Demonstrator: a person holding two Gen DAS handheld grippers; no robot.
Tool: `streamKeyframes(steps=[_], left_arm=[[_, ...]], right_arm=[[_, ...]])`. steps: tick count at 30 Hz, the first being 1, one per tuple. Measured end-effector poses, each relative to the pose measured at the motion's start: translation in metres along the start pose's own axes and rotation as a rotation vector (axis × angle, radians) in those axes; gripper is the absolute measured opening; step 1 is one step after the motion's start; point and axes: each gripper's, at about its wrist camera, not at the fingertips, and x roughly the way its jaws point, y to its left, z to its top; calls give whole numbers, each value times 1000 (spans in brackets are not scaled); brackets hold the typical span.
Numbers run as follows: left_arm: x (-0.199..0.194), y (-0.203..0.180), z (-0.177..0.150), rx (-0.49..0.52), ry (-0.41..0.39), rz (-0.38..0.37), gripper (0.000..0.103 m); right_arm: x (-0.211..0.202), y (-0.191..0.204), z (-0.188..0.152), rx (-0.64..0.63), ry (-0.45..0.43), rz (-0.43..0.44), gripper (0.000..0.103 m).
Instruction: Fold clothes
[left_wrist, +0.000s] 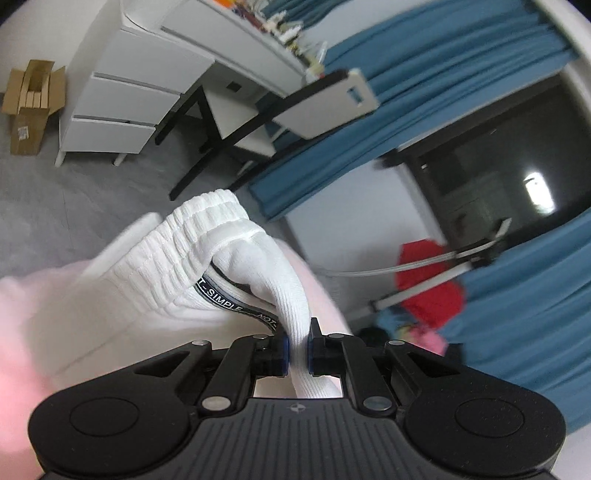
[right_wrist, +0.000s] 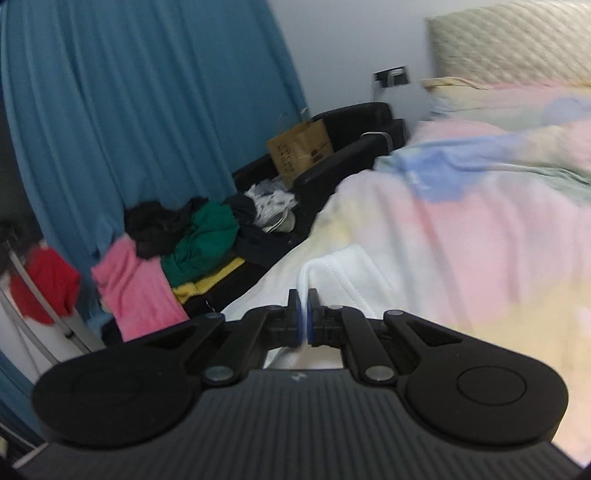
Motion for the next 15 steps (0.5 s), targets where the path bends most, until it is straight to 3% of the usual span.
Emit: streamKeyframes(steps=[6, 8, 12, 14, 15], left_arm=[[119, -4, 2, 62, 54, 148, 10], [143, -3, -1, 93, 75, 192, 11], [155, -1, -7, 136, 78, 210, 16], [149, -2, -8, 152, 78, 181, 31], [145, -3, -9, 161, 76, 167, 49]], right_arm=[[101, 59, -48, -150, 77, -46, 6], [120, 65, -60, -160, 105, -48, 6], [128, 58, -67, -143, 130, -22, 9], [127, 53, -65, -135, 148, 3, 11], [119, 47, -63, -119, 150, 21, 13]])
